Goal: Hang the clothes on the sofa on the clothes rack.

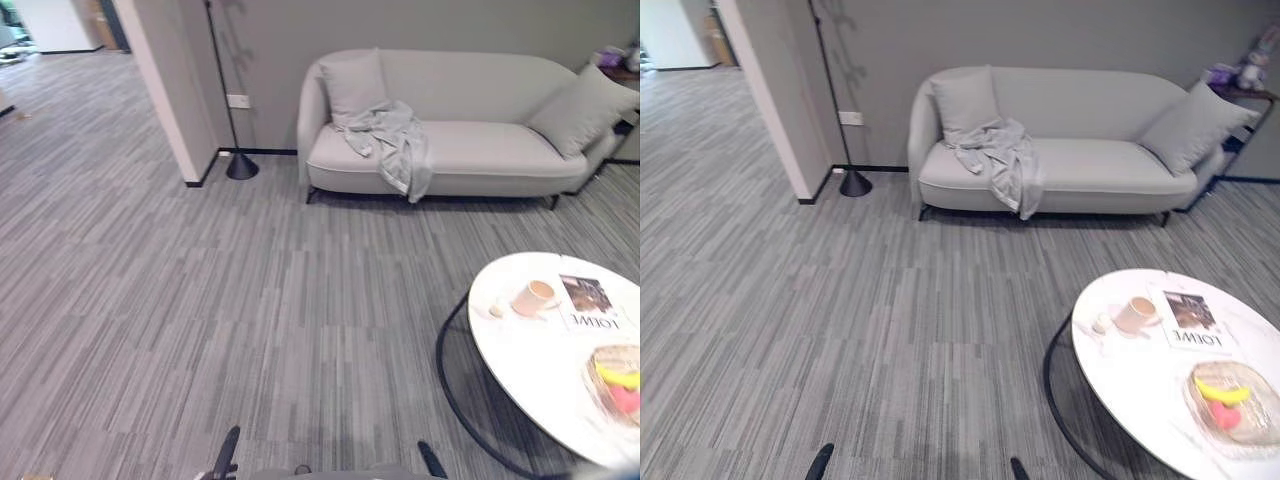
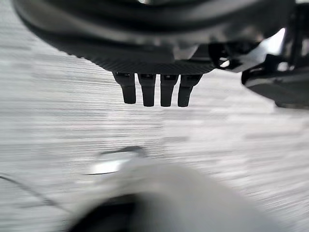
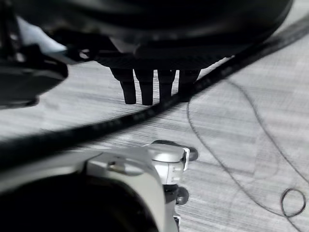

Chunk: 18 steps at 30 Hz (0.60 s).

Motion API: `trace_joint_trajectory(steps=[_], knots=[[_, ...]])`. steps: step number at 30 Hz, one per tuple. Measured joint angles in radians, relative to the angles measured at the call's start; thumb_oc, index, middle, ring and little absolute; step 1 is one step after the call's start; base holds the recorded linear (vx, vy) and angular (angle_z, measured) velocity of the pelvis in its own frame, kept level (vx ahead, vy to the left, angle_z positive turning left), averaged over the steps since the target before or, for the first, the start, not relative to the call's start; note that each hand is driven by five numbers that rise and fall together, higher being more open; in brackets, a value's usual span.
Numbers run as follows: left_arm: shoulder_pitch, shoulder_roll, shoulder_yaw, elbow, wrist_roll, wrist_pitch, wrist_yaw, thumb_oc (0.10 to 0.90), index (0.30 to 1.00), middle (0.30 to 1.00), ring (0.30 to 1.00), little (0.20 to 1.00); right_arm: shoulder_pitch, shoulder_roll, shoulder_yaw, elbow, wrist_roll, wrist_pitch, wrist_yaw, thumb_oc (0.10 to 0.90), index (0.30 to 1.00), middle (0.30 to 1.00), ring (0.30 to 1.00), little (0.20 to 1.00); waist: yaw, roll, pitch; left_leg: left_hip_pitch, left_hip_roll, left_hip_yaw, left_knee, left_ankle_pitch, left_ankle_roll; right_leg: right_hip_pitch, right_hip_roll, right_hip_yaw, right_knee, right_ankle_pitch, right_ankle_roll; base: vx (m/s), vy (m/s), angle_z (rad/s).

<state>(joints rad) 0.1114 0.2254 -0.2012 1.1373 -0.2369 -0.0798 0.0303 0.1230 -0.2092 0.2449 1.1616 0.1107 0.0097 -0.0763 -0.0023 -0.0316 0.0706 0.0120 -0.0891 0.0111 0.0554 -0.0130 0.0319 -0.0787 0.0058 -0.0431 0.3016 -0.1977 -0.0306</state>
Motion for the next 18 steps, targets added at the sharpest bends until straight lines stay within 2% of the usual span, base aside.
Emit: trace_joint_trajectory(steps=[2, 8, 13, 18], knots=[[-0.026, 0.001, -0.001, -0.008, -0.006, -0.007, -0.004, 0.8, 0.9, 0.9, 0.9, 0.9, -0.018, -0.017, 0.002, -0.026, 0.021, -0.01, 0.0, 0.8, 0.9, 0.9, 0.9, 0.9, -0.002, 0.004, 0.013, 0.016, 0.004, -0.007, -0.032, 0.023, 0.003, 0.009, 0.01, 0.007, -0.013, 0.003, 0.0, 0.02, -0.026, 0.07], [-0.07, 0.002, -0.031, 0.011, 0.005, -0.009, 0.024, 0.8, 0.9, 0.9, 0.9, 0.9, -0.064, -0.027, 0.002, -0.046, 0.023, -0.021, -0.018, 0.8, 0.9, 0.9, 0.9, 0.9, -0.001, 0.007, 0.041, 0.032, 0.01, -0.022, -0.036, 0.027, 0.0, 0.036, 0.019, 0.01, -0.044, 0.006, -0.006, 0.04, -0.045, 0.0], [-0.075, 0.001, -0.036, 0.014, 0.01, -0.008, 0.024, 0.8, 0.9, 0.9, 0.9, 0.9, -0.093, -0.029, 0.005, -0.081, 0.02, -0.033, -0.019, 0.8, 0.9, 0.9, 0.9, 0.9, -0.004, 0.01, 0.051, 0.035, 0.011, -0.072, -0.033, 0.027, -0.001, 0.047, 0.027, 0.041, -0.079, 0.03, -0.004, 0.0, -0.042, -0.18], [-0.104, 0.0, -0.037, 0.02, 0.014, -0.009, 0.021, 0.8, 0.9, 0.9, 0.9, 0.9, -0.141, -0.033, 0.031, -0.08, 0.011, -0.033, -0.02, 0.8, 0.9, 0.9, 0.9, 0.9, 0.0, 0.012, 0.07, 0.038, 0.02, -0.066, -0.037, 0.022, -0.011, 0.042, 0.038, 0.093, -0.094, 0.037, -0.001, 0.06, -0.04, -0.37]])
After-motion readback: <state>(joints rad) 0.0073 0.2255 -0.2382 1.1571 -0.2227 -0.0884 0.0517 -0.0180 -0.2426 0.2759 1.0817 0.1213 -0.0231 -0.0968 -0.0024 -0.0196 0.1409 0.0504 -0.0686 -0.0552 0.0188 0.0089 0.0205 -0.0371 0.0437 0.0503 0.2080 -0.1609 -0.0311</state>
